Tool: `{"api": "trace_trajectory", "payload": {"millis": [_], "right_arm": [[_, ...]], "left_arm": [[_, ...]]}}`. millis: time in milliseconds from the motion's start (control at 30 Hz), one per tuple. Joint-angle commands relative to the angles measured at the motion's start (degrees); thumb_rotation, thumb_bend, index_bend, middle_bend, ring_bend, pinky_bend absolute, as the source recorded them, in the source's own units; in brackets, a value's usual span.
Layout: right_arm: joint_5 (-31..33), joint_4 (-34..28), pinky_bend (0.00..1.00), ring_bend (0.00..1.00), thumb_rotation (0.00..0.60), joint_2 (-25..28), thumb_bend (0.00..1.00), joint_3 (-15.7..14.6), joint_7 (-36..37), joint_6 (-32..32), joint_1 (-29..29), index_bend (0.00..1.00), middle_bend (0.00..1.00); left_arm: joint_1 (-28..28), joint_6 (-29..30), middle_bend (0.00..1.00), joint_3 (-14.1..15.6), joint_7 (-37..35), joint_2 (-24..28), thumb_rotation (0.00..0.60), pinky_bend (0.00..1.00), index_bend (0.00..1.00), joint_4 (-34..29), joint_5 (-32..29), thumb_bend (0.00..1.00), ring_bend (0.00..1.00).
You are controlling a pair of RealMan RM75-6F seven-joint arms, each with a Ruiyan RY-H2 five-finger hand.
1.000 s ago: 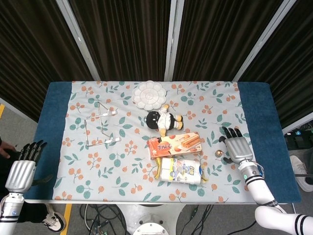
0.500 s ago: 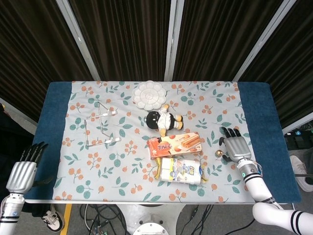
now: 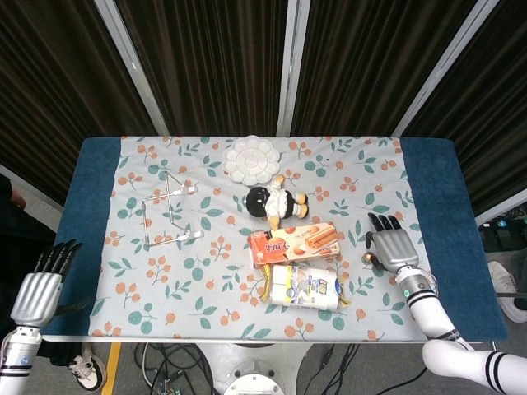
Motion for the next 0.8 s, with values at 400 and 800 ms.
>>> {"api": "trace_trajectory", "payload": {"millis": [400,800], "right_arm": [[0.43,0.56,0.0,0.0,0.6,-0.78,0.3,-0.69,0.47,0.48,0.38,0.48,0.0],[0.43,0.94,0.0,0.0,0.6,-1.27,0.29,-1.27,0.44,1.14,0.35,0.52,0.0]], "left_arm": [[0.04,-0.15,0.03,0.0,0.0,-0.12,0.6,0.02,0.05,0.12,-0.17,0.06,0.0],[0.12,-0.26,0.03,0.1,-0.24,-0.31,0.6,0.02,0.05,0.45,-0.21,0.06,0.0]]}}
